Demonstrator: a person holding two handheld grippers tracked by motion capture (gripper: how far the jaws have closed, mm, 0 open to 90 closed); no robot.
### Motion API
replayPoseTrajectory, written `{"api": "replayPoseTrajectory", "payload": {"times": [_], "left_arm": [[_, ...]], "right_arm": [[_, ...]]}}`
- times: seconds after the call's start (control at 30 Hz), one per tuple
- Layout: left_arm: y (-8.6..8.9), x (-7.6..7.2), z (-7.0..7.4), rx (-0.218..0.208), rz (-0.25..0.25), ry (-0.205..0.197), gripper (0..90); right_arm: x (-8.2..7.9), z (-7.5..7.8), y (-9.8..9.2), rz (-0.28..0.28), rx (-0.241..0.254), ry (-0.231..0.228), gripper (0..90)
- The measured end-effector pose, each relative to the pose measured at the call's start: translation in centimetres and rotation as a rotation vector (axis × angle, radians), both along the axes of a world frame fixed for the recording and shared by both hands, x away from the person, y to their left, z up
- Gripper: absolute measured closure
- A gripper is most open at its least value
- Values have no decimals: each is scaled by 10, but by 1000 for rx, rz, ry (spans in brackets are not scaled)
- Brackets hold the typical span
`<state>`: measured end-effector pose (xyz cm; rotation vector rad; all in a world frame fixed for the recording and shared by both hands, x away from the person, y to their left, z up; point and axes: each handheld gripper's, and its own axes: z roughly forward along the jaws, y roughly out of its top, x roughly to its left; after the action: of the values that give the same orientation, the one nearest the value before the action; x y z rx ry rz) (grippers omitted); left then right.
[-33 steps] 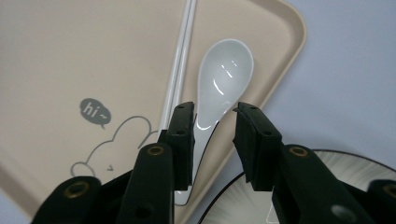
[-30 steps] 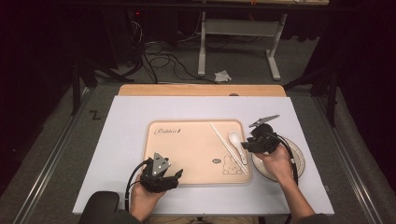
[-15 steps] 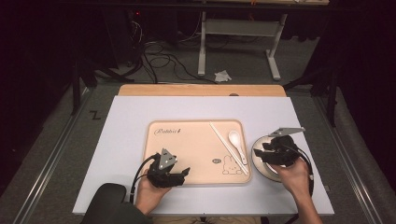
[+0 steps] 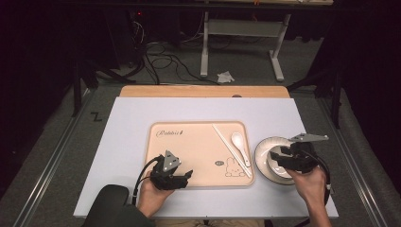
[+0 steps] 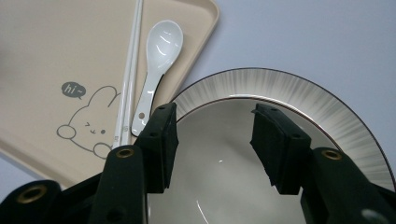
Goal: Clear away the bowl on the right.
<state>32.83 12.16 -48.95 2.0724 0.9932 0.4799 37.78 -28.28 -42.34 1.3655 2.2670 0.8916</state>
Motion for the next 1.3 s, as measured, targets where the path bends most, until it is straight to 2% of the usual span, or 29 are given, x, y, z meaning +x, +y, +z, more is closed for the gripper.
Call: {"api": "replayPoseTrajectory", "payload": {"times": [0.13, 0.27, 0.37, 0.5, 0.63, 0.8, 0.93, 1.1, 1.3], "left_arm": [[-4, 1, 0, 21, -3, 1, 338], [-8, 2, 0, 13, -16, -2, 333], [-9, 3, 0, 13, -27, -4, 328], [-8, 6, 1, -17, -28, 35, 305], [-11, 7, 1, -11, -40, 32, 305], [-14, 10, -1, -10, -51, 41, 305], [-16, 10, -1, -2, -59, 36, 301], [-16, 9, -1, -5, -61, 30, 299], [-16, 8, -1, -4, -55, 24, 298]], "right_arm": [[-1, 3, -6, -9, 32, -4, 508], [-5, 5, -14, -31, 39, 4, 510], [-7, 6, -20, -66, 23, -1, 504], [-12, 9, -28, -80, 2, -21, 514], [-16, 8, -32, -99, -14, -15, 521], [-20, 10, -39, -137, -20, -30, 523], [-22, 10, -48, -164, -3, -30, 515], [-21, 7, -52, -192, -8, -12, 500], [-13, -6, -55, -206, -19, 40, 508]]}}
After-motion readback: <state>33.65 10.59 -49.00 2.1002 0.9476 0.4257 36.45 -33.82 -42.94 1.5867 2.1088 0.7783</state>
